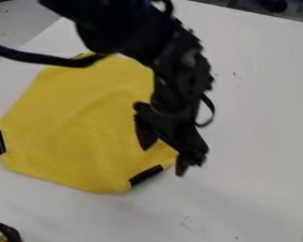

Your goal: Fold the cloth from bottom left to right

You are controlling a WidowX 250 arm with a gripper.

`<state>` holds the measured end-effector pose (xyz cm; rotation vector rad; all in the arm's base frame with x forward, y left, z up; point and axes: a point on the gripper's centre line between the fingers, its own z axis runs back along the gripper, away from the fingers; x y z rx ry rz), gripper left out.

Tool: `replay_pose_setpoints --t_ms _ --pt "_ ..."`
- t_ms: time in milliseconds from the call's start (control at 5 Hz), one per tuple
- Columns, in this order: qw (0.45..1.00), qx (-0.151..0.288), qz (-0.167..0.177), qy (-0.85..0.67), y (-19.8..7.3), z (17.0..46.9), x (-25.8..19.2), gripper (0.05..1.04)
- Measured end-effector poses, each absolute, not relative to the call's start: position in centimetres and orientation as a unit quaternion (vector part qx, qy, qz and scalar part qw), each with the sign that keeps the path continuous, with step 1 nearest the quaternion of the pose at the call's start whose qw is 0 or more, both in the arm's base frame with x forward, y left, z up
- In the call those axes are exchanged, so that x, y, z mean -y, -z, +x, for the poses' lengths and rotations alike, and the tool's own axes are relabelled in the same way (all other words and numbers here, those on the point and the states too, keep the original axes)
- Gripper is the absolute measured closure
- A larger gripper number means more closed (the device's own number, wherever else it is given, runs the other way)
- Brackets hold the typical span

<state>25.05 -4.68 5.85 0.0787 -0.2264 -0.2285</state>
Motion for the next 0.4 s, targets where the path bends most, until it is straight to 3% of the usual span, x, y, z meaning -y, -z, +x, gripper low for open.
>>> replay_pose_setpoints --t_ms 400 --pt "0.994 0.098 0.042 0.01 -9.8 24.4 -3.8 0.083"
